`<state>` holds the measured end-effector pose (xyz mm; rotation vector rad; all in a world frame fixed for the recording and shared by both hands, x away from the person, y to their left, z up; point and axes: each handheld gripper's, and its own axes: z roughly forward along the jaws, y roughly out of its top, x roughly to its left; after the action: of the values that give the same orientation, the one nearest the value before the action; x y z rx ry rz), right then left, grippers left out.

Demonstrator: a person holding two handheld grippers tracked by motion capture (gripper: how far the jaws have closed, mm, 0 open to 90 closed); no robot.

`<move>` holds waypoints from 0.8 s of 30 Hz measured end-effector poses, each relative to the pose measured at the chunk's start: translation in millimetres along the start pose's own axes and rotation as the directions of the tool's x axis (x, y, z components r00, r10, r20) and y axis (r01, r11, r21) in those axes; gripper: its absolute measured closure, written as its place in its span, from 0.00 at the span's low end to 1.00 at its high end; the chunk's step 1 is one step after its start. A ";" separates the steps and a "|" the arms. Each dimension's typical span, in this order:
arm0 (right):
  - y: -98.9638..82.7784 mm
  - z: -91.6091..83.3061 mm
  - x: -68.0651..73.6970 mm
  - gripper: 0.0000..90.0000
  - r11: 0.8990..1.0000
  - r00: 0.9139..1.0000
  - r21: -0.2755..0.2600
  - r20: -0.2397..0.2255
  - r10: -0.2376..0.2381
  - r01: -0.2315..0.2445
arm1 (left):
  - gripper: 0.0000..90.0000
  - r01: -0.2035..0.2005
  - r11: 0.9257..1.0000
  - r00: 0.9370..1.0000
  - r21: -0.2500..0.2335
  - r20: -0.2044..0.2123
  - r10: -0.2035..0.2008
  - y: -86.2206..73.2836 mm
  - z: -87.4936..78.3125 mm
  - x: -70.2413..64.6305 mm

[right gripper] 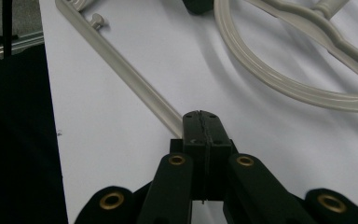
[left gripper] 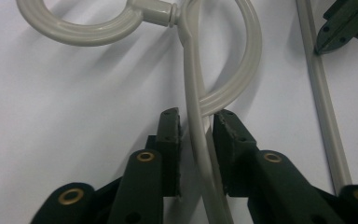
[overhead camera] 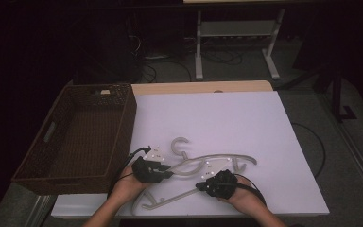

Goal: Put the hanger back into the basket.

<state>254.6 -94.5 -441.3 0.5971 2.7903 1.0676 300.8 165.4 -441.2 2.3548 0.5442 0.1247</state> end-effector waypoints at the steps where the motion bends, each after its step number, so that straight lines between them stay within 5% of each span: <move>1: 0.0 0.0 0.0 0.99 1.000 1.000 0.000 0.000 -0.001 0.001 | 0.85 0.006 1.000 1.000 -0.006 0.001 -0.006 0.3 0.9 -1.2; 18: 0.2 0.1 -1.7 0.99 1.000 1.000 -0.005 0.002 -0.020 0.020 | 0.89 0.063 0.998 0.998 0.022 -0.012 -0.063 4.9 -0.9 -1.2; 20: 0.2 -1.7 -3.2 0.99 1.000 1.000 -0.022 -0.004 -0.013 0.013 | 0.90 0.080 0.997 0.996 0.000 -0.026 -0.080 5.8 -1.6 -2.1; 22: 1.0 -9.9 -4.1 0.99 0.998 1.000 -0.061 -0.016 0.022 -0.023 | 0.91 0.041 0.999 0.999 0.022 -0.027 -0.040 7.4 -3.0 -2.2; 24: 1.5 -13.6 -3.9 0.99 0.995 0.999 -0.089 -0.025 0.048 -0.050 | 0.91 0.044 0.999 0.998 0.019 -0.034 -0.044 7.9 -2.7 -3.9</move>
<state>255.6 -103.5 -430.2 0.6495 2.7434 1.2094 299.4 160.3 -433.7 2.3623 0.6158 0.1398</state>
